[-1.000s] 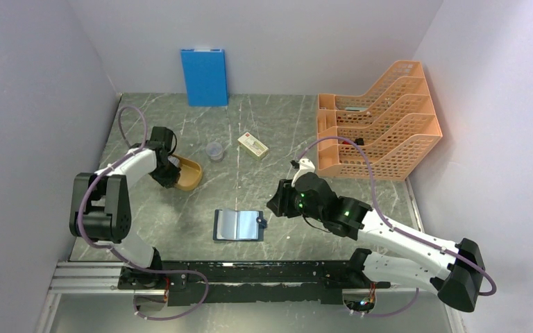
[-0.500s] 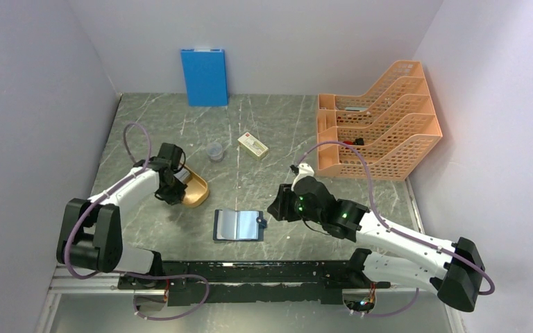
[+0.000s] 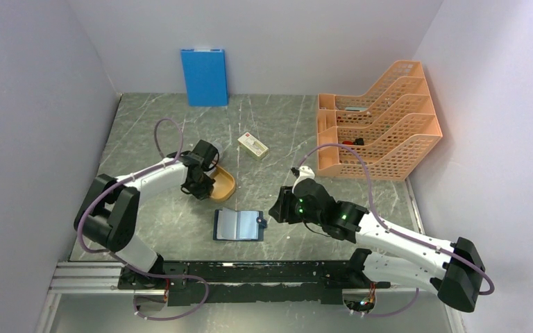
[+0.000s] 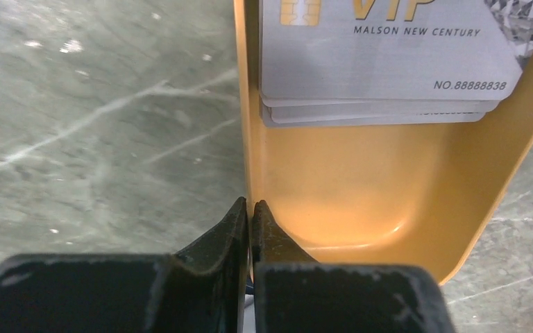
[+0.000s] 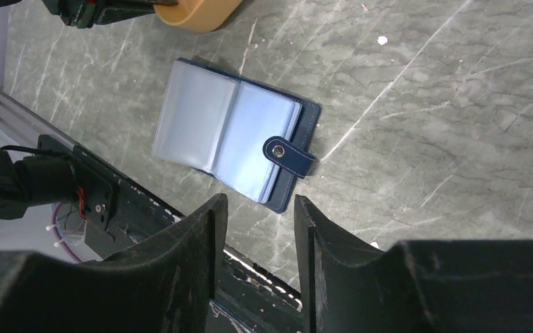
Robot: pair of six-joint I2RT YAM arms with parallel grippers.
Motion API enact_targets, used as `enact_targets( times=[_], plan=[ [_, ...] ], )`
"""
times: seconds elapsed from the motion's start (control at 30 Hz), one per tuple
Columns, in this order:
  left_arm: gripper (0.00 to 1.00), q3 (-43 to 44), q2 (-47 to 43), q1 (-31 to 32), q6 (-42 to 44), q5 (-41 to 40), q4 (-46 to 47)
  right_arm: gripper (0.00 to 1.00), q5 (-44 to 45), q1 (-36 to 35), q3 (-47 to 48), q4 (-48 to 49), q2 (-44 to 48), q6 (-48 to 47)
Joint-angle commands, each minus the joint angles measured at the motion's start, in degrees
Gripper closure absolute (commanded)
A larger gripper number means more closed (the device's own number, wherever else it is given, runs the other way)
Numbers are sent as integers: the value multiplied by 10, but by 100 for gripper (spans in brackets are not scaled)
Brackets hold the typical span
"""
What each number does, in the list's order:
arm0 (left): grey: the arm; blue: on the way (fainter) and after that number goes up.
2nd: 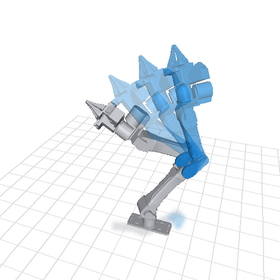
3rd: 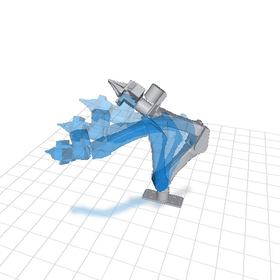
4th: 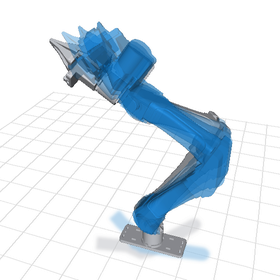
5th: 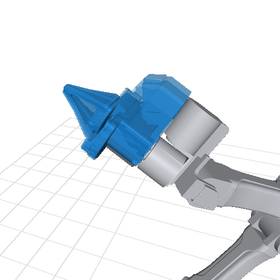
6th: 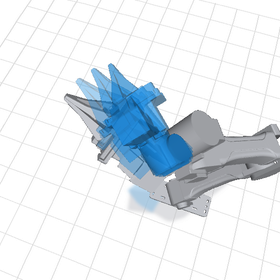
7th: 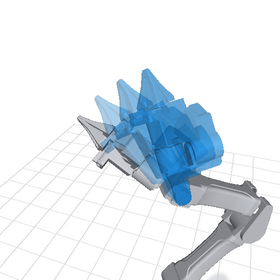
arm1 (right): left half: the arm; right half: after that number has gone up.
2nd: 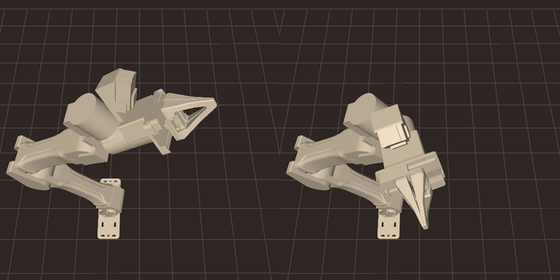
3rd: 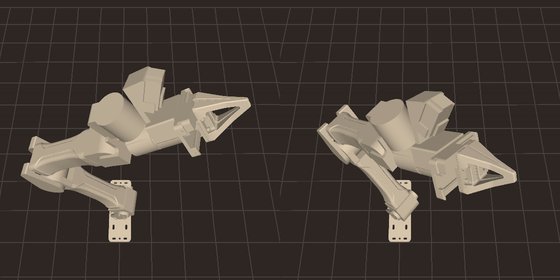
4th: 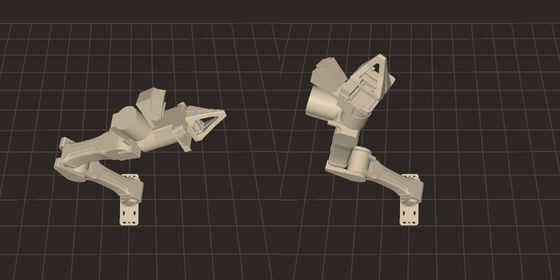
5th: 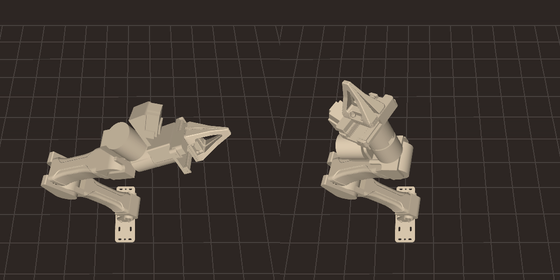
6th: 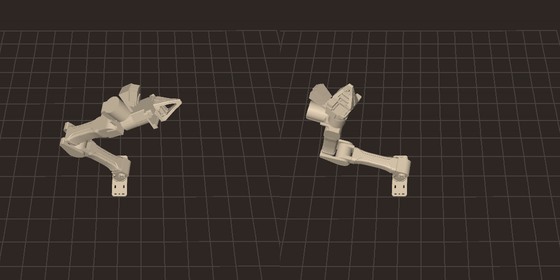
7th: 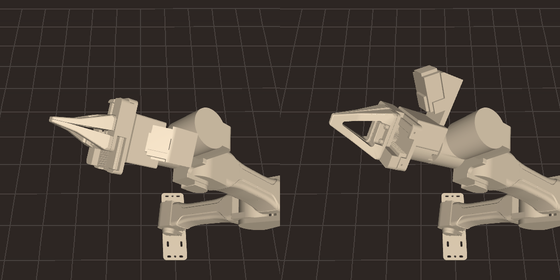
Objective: Put the credit cards into the card holder
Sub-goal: Move the storage box to the center of the board.
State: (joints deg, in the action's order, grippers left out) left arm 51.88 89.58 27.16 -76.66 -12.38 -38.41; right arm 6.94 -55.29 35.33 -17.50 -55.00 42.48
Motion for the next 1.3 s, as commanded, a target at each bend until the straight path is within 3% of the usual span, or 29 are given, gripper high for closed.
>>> enact_targets(
  times=[0.0, 0.2, 0.3, 0.53, 0.67, 0.97, 1.27],
  plan=[
    [89, 26, 30, 18, -20, 22, 19, 55, 10, 3, 2, -4, 3, 0],
    [52, 51, 13, 18, 29, 4, -7, 40, 3, 4, 39, 15, -45, -2],
    [41, 54, 6, 18, 53, 17, -14, 33, -2, 5, 60, 29, -88, -2],
    [34, 39, -93, 18, 105, 49, -24, 30, -14, 17, 118, 60, -198, 29],
    [25, 60, -167, 18, 166, 29, -78, 29, -9, 19, 145, 77, -257, 57],
    [20, -7, -422, 18, 317, -40, -85, 29, 25, 18, 253, 66, -399, 131],
    [16, -30, -497, 18, 363, -81, -119, 32, 33, 17, 354, 27, -528, 142]
  ],
)
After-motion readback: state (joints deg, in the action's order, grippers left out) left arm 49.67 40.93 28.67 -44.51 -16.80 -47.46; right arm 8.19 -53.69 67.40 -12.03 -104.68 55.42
